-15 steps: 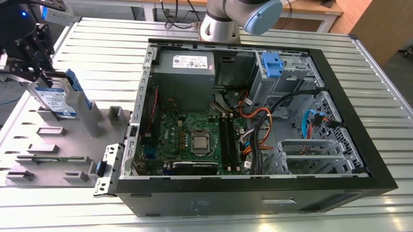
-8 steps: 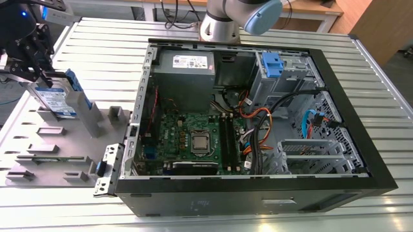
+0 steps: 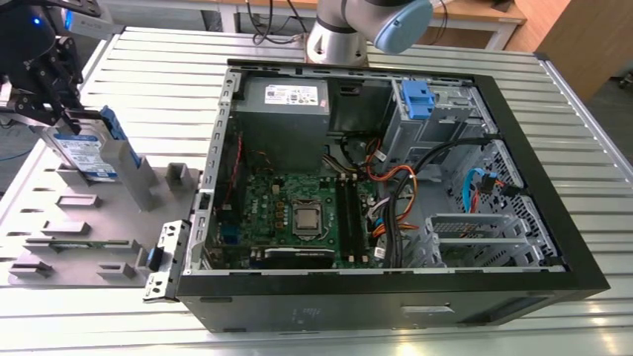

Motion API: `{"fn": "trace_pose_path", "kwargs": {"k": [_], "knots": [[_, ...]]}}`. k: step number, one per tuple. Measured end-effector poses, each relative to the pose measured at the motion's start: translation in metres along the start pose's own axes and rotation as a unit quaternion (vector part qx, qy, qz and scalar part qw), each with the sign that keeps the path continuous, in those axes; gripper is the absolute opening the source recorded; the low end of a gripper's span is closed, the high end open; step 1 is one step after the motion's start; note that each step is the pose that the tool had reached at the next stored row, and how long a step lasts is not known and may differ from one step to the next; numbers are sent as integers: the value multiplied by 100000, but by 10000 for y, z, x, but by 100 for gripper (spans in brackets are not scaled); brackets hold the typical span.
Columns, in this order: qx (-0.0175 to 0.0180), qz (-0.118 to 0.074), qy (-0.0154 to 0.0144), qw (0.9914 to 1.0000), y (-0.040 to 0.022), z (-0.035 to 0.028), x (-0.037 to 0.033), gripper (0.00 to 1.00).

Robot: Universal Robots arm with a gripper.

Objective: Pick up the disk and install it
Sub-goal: 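Pick up the disk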

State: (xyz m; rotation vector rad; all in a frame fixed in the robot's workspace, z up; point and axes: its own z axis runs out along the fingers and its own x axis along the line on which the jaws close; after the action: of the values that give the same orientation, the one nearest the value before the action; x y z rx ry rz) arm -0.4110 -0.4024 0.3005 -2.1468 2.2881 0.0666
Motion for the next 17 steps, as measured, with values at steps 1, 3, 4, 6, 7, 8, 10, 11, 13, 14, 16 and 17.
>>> {"fn": "trace_pose_path", "kwargs": {"k": [1,3,4,6,7,8,10,11,13,14,16,17], "knots": [[-1,-3,1,100000,0,0,0,35],[-3,-3,2,100000,0,0,0,35],[3,-5,-4,100000,0,-2,0,35],[14,-3,-9,100000,0,-20,-1,35],[4,-3,-2,100000,1,-32,-1,35],[-3,-2,14,100000,1,-41,-1,35],[7,-5,10,100000,1,-42,-1,35],[14,-5,4,100000,1,-41,-1,35],[-2,-3,18,100000,1,-44,-1,35],[1,-2,16,100000,1,-44,-1,35],[1,-2,16,100000,1,-46,-1,35],[1,-4,15,100000,1,-46,-1,35]]}}
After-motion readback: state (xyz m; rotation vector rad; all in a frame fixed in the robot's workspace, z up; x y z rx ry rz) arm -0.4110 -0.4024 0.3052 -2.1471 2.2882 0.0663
